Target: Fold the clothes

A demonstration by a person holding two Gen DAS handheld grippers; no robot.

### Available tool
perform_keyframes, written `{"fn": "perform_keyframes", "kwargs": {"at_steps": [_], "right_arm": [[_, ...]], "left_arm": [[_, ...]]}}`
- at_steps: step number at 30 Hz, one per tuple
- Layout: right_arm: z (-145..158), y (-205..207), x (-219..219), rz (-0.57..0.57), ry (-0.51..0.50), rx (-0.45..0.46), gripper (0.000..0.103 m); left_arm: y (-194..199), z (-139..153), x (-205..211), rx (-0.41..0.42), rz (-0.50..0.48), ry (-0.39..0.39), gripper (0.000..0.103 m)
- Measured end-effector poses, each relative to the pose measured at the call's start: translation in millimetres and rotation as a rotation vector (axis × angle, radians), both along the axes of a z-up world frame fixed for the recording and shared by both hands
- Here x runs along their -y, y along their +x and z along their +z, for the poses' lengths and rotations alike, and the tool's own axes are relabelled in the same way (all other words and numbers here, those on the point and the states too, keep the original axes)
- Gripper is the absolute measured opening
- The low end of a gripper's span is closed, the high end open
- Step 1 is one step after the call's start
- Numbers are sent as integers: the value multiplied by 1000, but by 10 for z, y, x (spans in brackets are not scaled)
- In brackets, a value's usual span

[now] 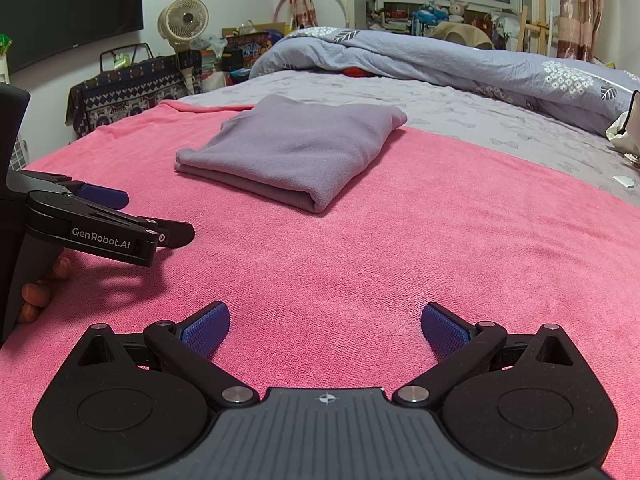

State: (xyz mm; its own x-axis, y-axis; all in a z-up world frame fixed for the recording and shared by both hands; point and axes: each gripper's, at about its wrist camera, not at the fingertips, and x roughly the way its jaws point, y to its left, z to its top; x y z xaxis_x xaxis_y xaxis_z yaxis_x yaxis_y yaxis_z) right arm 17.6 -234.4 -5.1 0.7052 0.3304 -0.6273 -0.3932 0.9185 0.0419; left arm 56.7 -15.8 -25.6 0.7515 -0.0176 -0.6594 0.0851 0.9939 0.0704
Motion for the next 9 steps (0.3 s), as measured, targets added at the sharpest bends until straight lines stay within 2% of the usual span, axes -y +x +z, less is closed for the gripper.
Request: {"fn": "perform_keyframes", "kwargs": {"at_steps": [9], "right_arm": [[1, -5, -7, 0, -1, 0, 103]], "left_arm": [[3, -6, -2, 4, 1, 2, 103]]}}
